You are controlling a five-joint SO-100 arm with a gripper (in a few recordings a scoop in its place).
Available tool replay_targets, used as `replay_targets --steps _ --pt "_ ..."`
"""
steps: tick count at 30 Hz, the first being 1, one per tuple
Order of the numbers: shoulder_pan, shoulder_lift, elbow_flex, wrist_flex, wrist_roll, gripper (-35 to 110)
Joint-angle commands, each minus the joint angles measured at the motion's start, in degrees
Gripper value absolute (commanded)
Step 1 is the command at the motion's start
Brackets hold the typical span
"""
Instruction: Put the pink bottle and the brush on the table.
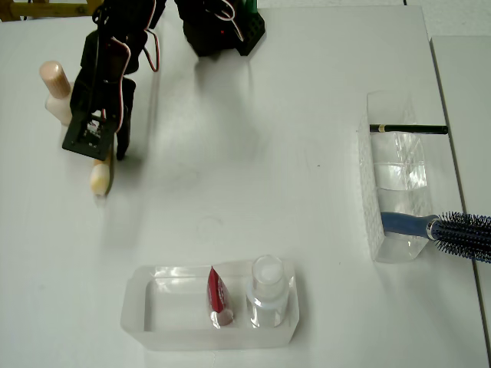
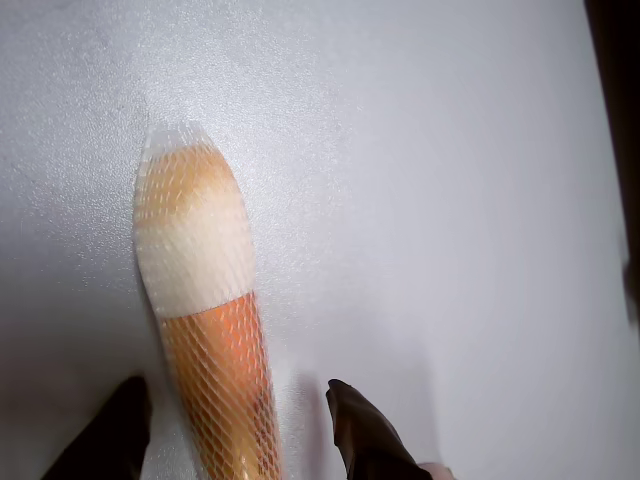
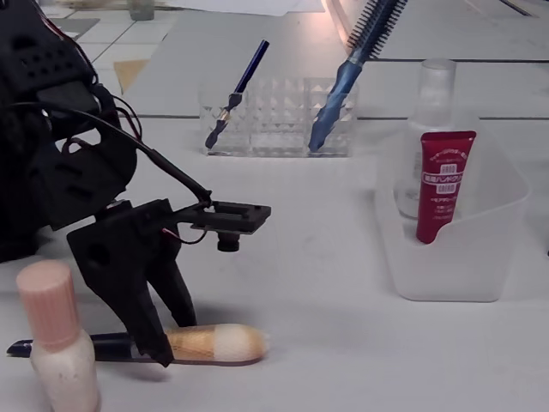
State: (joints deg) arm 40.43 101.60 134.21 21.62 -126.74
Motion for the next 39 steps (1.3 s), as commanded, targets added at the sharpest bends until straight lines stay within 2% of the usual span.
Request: replay_targets --steps 1,12,21,27,39 --pt "0.53 2.29 -2.11 2.11 -0.44 33" --pt "0.44 3.52 -8.35 9.4 0.7 41" --pt "-0.35 2.99 -16.0 12.48 7.21 49" --pt "-1.93 3.16 -18.81 14.24 18.54 52" --pt "-11.16 7.29 -20.74 11.34 53.79 51"
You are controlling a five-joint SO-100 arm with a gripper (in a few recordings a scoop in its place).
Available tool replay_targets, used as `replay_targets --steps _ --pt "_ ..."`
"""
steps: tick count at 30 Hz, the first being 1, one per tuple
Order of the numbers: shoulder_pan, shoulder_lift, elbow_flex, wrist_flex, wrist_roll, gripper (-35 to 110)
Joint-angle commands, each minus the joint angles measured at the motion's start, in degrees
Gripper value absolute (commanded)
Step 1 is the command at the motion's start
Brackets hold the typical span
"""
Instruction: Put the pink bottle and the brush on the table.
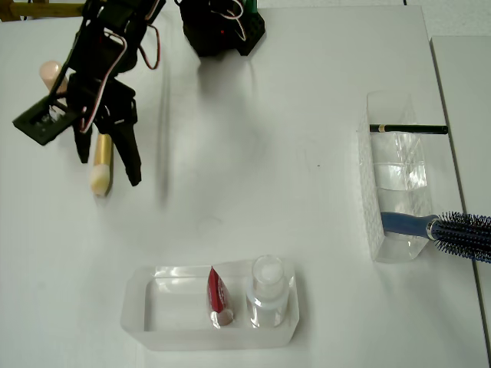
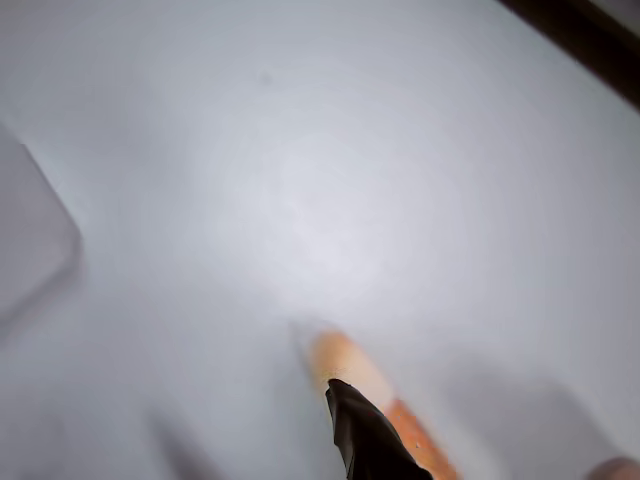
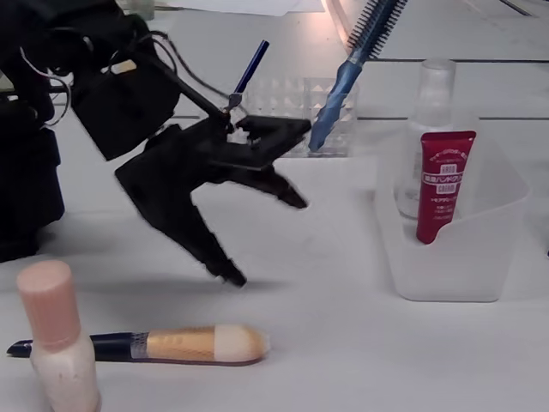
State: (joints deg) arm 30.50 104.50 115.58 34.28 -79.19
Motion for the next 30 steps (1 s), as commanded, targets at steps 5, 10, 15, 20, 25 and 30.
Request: replay_targets --steps 5,10,15,20,25,30 --pt "-6.59 7.73 -2.11 -4.04 21.36 46" --pt "-12.3 11.43 -1.93 -5.45 33.4 40" --pt "-17.75 15.91 0.09 -6.59 40.25 28" --pt "-23.03 24.08 7.47 -10.11 46.05 3" --pt "-25.84 29.97 11.95 -8.88 56.6 0" --pt "-28.13 40.69 22.94 -7.73 62.67 0"
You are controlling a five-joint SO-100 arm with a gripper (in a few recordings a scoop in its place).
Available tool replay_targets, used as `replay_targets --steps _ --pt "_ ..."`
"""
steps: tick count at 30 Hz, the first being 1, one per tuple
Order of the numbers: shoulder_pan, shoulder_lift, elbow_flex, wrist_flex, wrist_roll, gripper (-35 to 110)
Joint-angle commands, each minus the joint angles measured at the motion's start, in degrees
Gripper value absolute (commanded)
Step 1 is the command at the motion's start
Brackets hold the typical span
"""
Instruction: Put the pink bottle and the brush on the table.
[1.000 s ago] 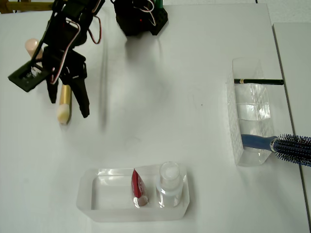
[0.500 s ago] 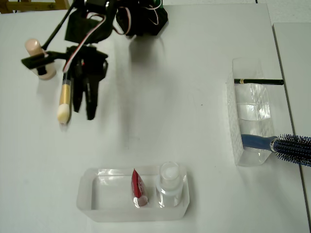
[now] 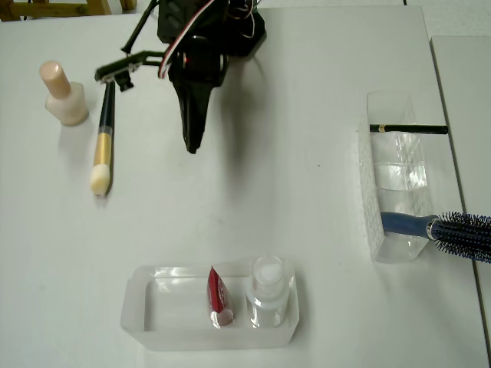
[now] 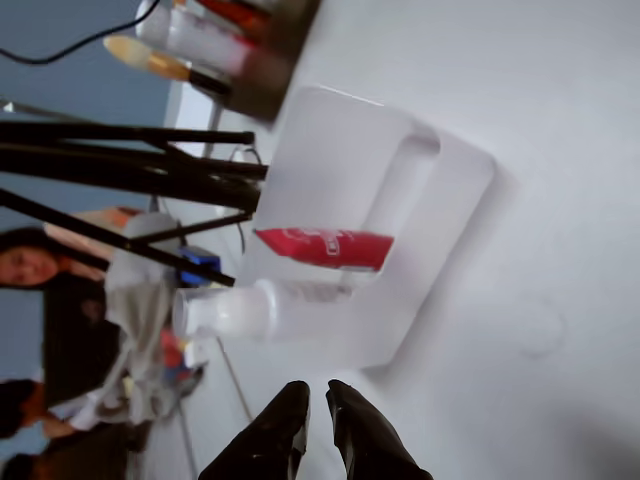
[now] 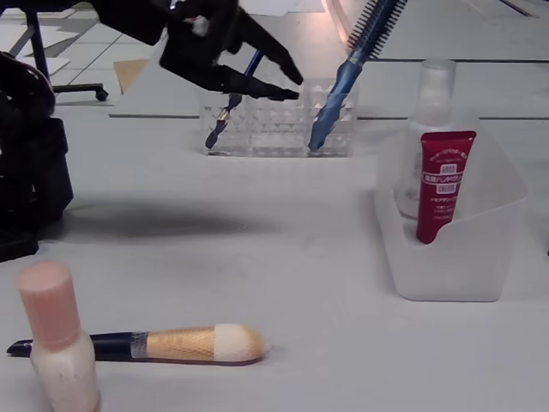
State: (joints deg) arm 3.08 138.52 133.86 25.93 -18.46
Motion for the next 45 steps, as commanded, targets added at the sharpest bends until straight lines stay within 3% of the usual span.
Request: replay_targets --steps 1,9,19,45 --pt "-0.79 8.7 6.94 0.35 2.99 0" --pt "-0.88 29.71 27.77 3.78 8.79 0" --pt "-2.37 46.93 37.0 18.11 10.02 0" --pt "-2.29 51.42 40.61 25.4 11.95 0"
